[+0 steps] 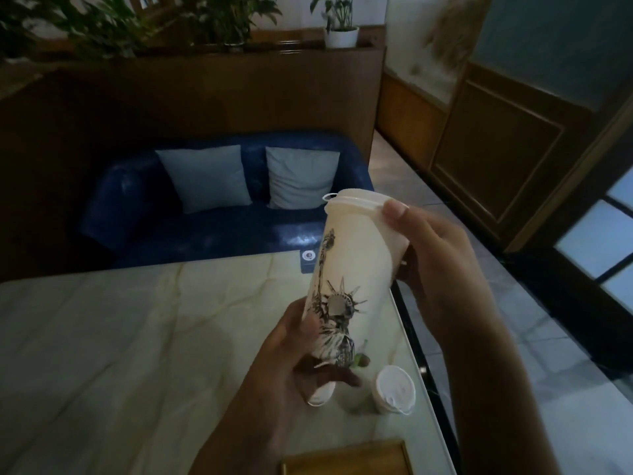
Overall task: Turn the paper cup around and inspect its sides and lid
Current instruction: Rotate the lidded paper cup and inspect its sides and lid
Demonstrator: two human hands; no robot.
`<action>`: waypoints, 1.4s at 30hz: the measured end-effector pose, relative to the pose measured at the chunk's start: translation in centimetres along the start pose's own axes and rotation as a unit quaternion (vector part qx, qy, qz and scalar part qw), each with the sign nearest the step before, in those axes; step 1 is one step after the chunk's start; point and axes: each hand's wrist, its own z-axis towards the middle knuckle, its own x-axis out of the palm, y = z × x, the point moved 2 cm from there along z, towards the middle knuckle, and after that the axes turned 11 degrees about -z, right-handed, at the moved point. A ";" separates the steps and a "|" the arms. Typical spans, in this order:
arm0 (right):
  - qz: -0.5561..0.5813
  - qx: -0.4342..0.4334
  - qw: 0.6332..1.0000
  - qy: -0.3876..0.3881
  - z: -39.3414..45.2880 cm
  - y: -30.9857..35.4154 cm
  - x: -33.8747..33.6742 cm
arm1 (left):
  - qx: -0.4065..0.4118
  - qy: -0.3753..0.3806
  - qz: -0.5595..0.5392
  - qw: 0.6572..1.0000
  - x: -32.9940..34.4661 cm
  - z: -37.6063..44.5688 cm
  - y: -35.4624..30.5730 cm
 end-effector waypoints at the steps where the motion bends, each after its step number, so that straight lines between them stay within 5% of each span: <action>1: 0.009 0.003 1.000 0.001 0.0 0.0 0.0 | -0.031 0.033 -0.067 0.997 0.1 -0.2 0.0; 15: 0.069 0.001 0.998 0.015 -0.4 0.0 0.1 | -0.090 0.129 -0.176 0.972 1.2 -0.5 -0.1; 32: 0.078 -0.034 0.994 0.064 0.4 -0.3 -0.2 | -0.001 0.070 -0.035 0.997 1.0 -1.0 -0.3; 42: 0.035 -0.022 0.999 0.025 0.5 -0.2 -0.1 | 0.072 0.006 0.115 0.991 0.4 -1.1 -0.7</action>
